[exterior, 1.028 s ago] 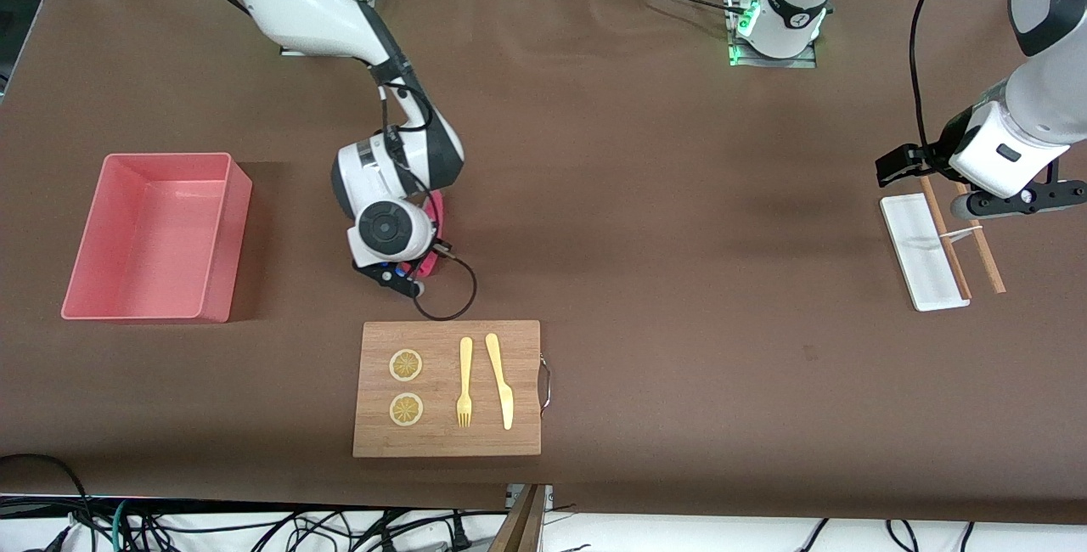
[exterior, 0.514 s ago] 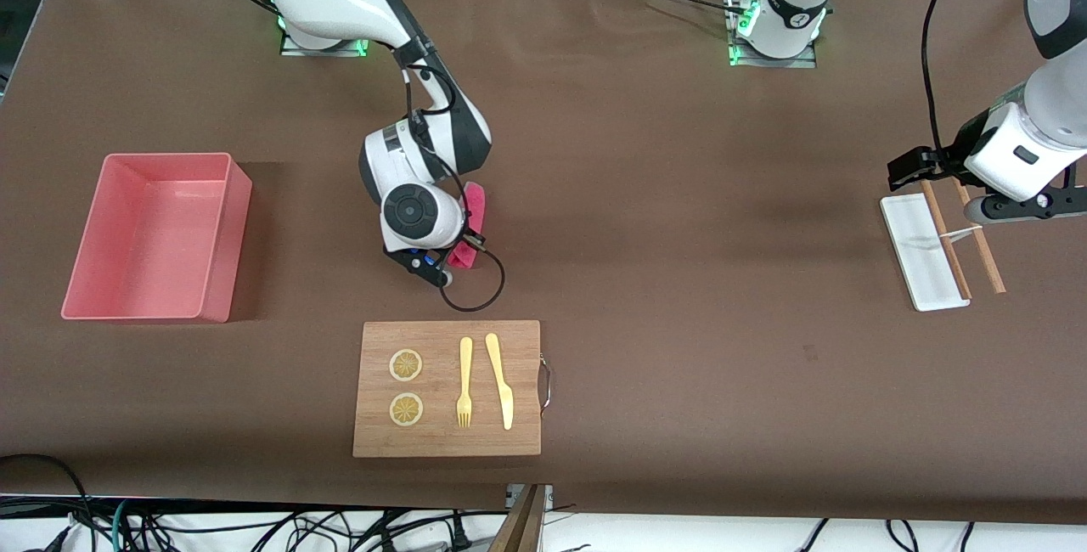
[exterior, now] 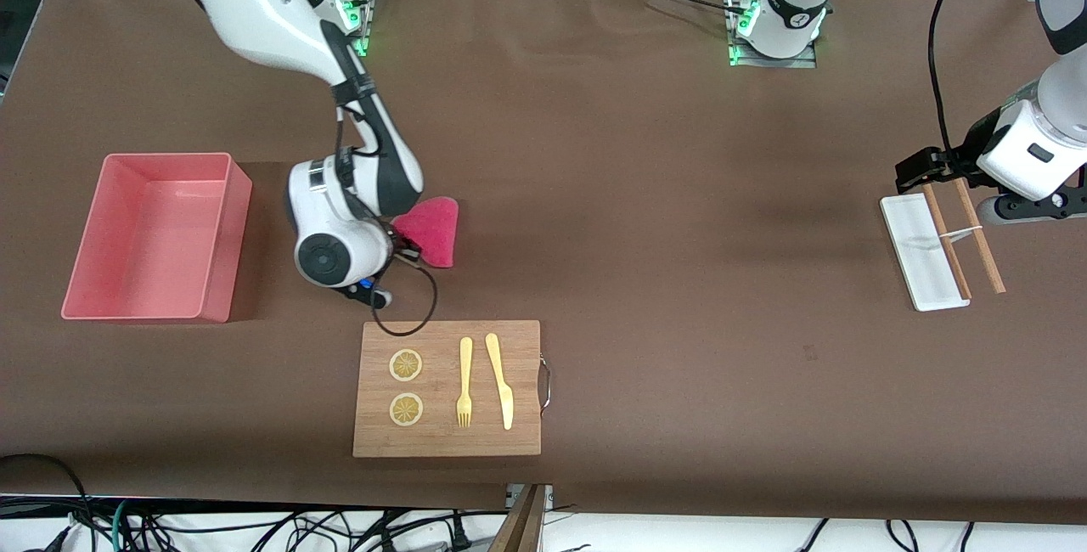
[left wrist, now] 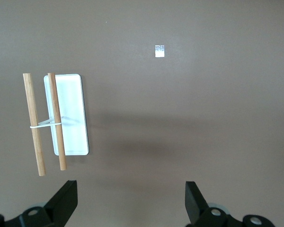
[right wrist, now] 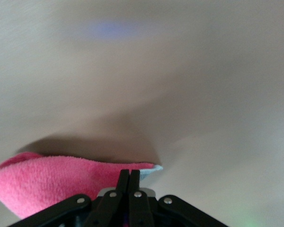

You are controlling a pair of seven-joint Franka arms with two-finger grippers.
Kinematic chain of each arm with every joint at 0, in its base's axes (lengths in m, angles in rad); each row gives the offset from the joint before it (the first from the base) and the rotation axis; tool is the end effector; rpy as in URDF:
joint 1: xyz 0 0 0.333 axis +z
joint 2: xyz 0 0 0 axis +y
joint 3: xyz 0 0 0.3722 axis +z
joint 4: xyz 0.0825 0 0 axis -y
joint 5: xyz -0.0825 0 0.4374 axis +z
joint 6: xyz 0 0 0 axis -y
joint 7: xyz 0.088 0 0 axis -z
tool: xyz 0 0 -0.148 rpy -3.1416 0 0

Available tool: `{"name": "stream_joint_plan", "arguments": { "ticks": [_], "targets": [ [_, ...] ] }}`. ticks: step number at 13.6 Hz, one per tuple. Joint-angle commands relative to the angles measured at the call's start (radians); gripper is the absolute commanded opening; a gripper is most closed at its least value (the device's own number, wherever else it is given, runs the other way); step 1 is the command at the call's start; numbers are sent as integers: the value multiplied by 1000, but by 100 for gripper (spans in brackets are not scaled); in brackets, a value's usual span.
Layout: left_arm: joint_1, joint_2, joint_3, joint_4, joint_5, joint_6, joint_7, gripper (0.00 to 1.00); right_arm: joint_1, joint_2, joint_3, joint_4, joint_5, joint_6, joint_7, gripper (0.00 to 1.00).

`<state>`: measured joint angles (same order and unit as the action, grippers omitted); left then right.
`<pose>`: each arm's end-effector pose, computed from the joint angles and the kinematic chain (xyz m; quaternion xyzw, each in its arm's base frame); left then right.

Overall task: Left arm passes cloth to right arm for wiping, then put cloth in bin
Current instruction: 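Wipe the table beside the cutting board with the right gripper's cloth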

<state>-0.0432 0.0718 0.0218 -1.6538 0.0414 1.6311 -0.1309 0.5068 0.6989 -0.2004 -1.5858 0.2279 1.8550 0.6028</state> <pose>0.6275 -0.0079 0.5569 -0.9973 -0.0524 0.0455 0.0249 0.6633 0.2510 0.1768 0.9601 -0.1884 -0.1976 0.0600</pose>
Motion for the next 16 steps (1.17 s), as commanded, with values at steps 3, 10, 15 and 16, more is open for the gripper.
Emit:
{"name": "stream_joint_plan", "arguments": {
  "ticks": [3,10,15,16],
  "targets": [
    [-7,16,-11,46,25,-13,17,100,-118,-2,9,4,-117,-62,-213,0],
    [-6,14,-11,48,23,-20,17,100,-203,-27,-73,13,-196,-102,-541,0],
    [-7,16,-11,48,23,-22,17,100,-194,-84,-74,235,-243,-440,-572,0],
    [-7,16,-11,48,23,-22,17,100,-200,-88,-77,301,-242,-529,-599,0]
  ]
}}
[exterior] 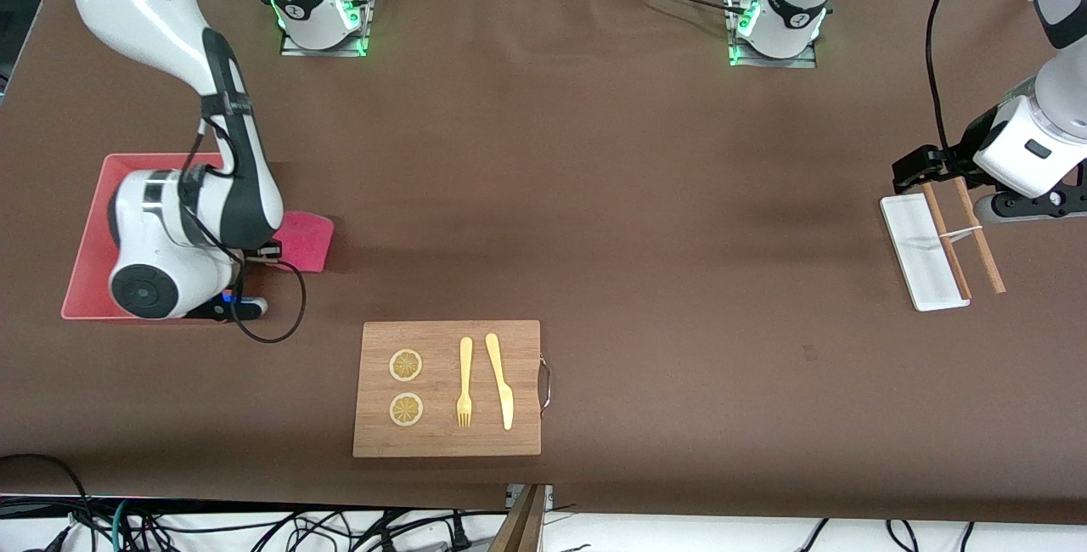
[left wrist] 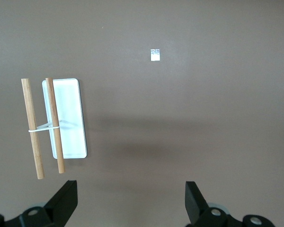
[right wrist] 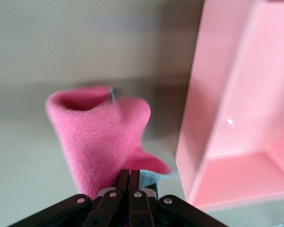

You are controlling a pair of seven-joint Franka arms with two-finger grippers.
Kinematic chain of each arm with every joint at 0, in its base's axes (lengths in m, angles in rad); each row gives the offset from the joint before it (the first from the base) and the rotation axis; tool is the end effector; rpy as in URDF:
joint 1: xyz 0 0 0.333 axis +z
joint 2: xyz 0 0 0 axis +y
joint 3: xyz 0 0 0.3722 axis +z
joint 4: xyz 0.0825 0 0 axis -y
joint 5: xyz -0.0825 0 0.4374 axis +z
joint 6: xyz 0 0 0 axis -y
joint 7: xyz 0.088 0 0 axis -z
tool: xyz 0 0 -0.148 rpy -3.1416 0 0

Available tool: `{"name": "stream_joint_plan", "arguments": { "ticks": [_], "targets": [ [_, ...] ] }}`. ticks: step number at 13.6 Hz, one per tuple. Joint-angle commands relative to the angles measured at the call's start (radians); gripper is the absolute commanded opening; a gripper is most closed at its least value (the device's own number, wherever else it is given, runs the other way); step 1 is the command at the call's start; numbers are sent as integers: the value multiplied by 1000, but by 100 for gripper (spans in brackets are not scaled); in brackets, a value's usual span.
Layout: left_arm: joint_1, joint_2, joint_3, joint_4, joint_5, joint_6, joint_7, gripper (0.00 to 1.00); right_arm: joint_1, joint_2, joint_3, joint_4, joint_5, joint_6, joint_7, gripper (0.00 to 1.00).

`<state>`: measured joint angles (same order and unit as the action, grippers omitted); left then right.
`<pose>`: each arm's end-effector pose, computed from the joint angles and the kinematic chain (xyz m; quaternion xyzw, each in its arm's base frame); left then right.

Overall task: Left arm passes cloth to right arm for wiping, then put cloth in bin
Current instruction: 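Carry the cloth into the pink bin and open the right gripper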

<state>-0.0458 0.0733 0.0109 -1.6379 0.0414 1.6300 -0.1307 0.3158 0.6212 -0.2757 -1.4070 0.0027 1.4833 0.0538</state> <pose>0.6297 -0.0163 0.5641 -0.9979 -0.0458 0.0387 0.0243 0.7091 0.0604 0.3094 0.9628 -0.0037 -0.2534 0.0938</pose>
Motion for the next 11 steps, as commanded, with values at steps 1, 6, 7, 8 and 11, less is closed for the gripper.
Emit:
{"name": "stream_joint_plan", "arguments": {
  "ticks": [1,6,7,8,11],
  "targets": [
    [-5,13,0,32,21,-21,16,100,-12,-12,-11,182,-18,-231,-72,0],
    [-5,13,0,32,23,-21,17,100,-12,-67,-172,237,-24,-337,-291,0],
    [-5,13,0,32,23,-21,17,100,-12,-67,-210,237,-48,-348,-361,0],
    [-3,14,0,32,23,-21,17,100,-12,-67,-252,237,-68,-348,-440,0],
    [-5,14,0,32,21,-22,17,100,-14,-66,-353,235,-75,-337,-574,0]
  ]
}}
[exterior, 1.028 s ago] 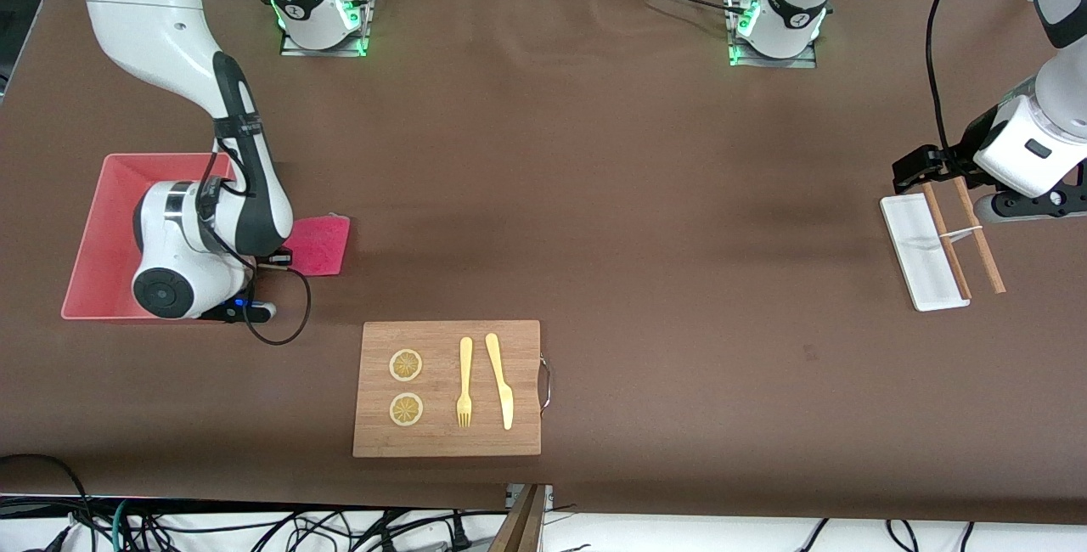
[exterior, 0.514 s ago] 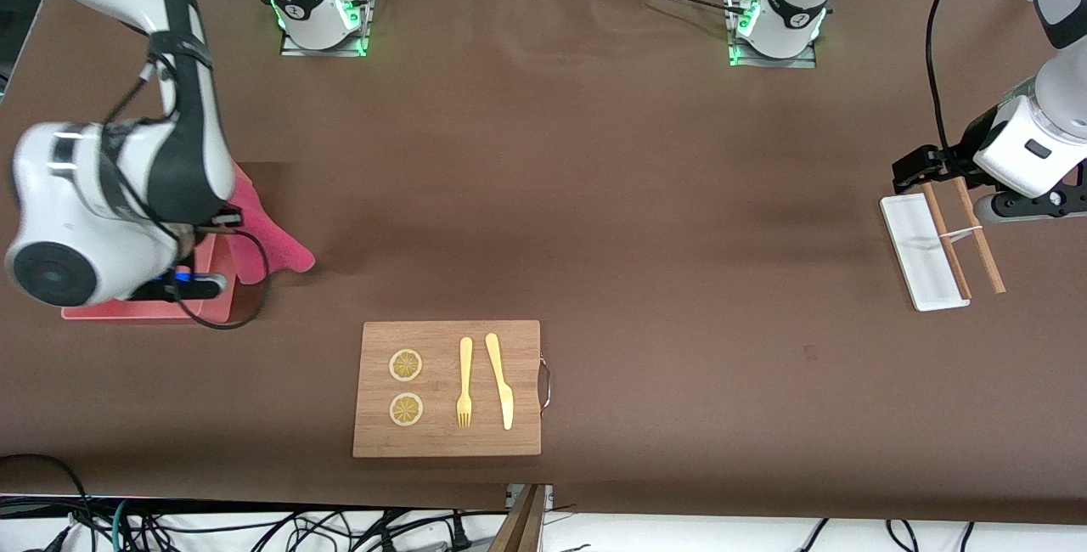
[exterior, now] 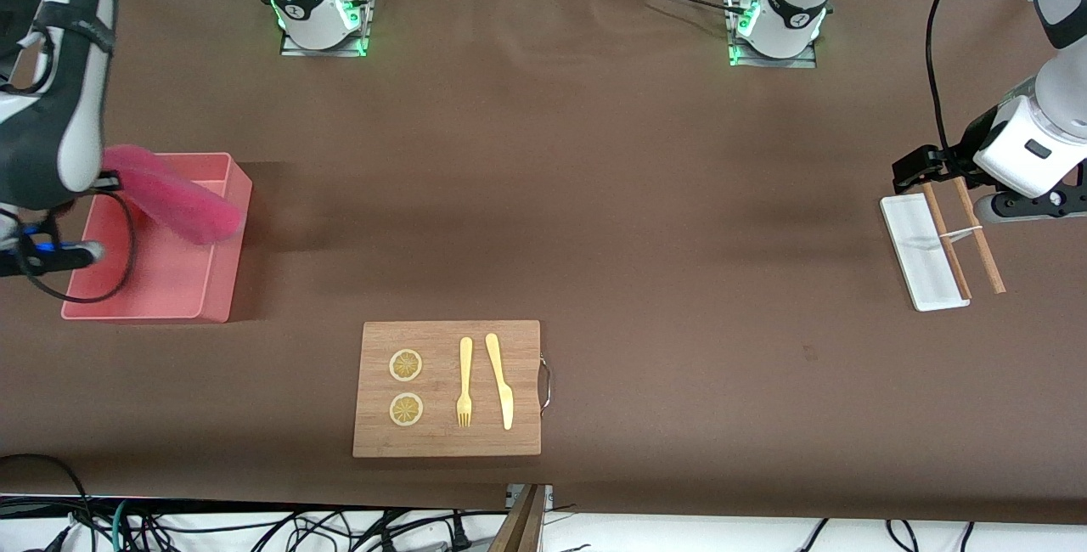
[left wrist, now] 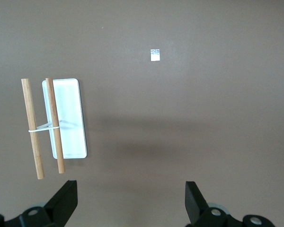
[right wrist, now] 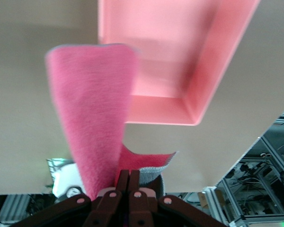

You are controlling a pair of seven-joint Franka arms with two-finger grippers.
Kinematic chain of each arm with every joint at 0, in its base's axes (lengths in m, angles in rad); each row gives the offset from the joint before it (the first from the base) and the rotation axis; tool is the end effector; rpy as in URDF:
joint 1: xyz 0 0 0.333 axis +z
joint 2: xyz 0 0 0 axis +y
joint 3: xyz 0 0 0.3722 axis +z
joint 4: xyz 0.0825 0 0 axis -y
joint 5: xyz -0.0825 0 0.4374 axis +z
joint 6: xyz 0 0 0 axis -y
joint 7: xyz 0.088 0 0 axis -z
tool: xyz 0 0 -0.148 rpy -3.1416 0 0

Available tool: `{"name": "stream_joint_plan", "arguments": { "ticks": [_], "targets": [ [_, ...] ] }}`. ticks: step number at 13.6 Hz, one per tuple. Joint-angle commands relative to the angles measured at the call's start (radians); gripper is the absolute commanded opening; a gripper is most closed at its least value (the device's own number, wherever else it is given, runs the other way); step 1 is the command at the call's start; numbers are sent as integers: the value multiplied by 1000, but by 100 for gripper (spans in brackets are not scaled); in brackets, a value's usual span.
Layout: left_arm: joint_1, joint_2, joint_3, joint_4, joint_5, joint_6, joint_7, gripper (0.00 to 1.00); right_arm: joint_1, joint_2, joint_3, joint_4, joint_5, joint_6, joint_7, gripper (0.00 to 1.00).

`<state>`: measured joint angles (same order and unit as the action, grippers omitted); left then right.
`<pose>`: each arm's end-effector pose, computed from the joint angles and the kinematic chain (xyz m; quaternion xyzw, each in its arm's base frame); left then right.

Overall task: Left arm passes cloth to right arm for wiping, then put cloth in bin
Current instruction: 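Carry the cloth into the pink bin and open the right gripper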

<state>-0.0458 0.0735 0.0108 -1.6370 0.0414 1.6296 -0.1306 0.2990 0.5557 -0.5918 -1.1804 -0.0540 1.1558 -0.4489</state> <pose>0.6298 -0.0164 0.5644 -0.9979 -0.0457 0.0386 0.0243 0.6850 -0.1120 0.4944 0.9522 0.0681 -0.2865 0.0809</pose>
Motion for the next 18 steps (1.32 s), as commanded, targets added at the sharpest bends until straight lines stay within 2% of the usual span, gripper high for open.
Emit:
{"name": "stream_joint_plan", "arguments": {
  "ticks": [1,3,8,13,16,17,18],
  "targets": [
    [-5,12,0,32,21,-22,17,100,-11,4,-42,7,-30,-4,-80,0],
    [-5,14,0,31,21,-22,17,100,-34,12,-40,-14,-41,45,-102,0],
    [-5,14,0,32,21,-25,16,100,-54,15,-37,-218,-27,240,-111,0],
    [-5,14,0,31,21,-27,17,100,-67,39,-36,-369,52,428,-111,0],
    [-5,12,0,31,21,-28,16,100,-69,73,-36,-396,109,485,-109,0],
    [-5,14,0,31,21,-28,17,100,-69,84,-36,-395,123,490,-109,23],
    [-5,14,0,31,21,-28,17,100,-69,87,-36,-392,149,499,-109,92]
  ]
}}
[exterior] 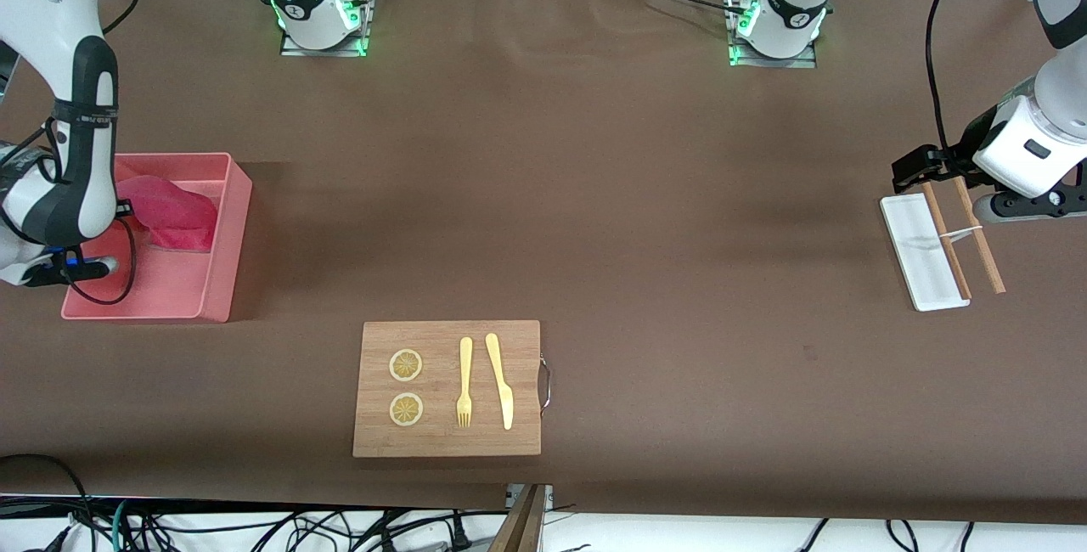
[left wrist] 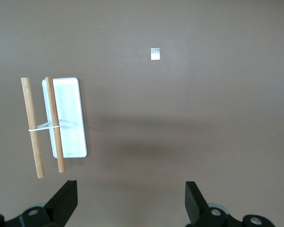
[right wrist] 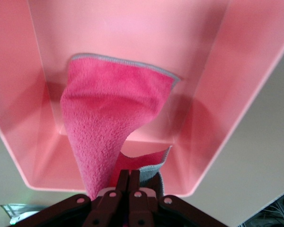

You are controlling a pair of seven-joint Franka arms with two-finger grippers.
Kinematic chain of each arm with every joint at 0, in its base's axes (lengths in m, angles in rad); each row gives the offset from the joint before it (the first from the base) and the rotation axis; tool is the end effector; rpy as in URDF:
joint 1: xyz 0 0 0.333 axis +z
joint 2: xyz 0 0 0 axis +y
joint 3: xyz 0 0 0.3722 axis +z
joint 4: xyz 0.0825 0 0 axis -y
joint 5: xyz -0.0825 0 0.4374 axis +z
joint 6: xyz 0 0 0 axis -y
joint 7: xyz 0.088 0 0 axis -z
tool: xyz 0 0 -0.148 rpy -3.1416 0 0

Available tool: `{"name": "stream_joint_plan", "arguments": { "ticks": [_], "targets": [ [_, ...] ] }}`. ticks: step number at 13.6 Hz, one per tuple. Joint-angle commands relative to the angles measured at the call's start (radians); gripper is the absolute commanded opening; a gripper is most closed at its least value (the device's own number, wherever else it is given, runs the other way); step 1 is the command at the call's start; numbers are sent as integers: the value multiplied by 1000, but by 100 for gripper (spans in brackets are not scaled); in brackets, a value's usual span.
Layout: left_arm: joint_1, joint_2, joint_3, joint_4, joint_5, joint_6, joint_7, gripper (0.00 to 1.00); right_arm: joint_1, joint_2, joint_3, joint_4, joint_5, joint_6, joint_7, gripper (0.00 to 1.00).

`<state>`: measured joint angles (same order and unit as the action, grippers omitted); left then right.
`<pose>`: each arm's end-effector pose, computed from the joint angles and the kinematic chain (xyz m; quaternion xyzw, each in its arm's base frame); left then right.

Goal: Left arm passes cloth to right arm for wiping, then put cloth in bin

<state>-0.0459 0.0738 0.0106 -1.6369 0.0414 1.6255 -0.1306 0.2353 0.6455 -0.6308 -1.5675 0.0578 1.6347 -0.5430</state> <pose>0.6293 -0.0165 0.5640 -0.9978 -0.0456 0.0407 0.0244 0.6584 -0.2098 0.2815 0.9590 0.0689 -0.2719 0.0412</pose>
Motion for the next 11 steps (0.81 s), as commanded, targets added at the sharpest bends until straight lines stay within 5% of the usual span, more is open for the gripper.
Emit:
{"name": "stream_joint_plan", "arguments": {
  "ticks": [1,6,11],
  "targets": [
    [-5,14,0,31,21,-24,16,100,-8,-6,2,1,48,24,-17,100],
    [-5,14,0,31,21,-29,16,100,-5,-35,5,85,51,-16,-17,100],
    [-5,14,0,32,21,-30,16,100,4,-50,3,265,131,-225,-8,100]
  ]
}}
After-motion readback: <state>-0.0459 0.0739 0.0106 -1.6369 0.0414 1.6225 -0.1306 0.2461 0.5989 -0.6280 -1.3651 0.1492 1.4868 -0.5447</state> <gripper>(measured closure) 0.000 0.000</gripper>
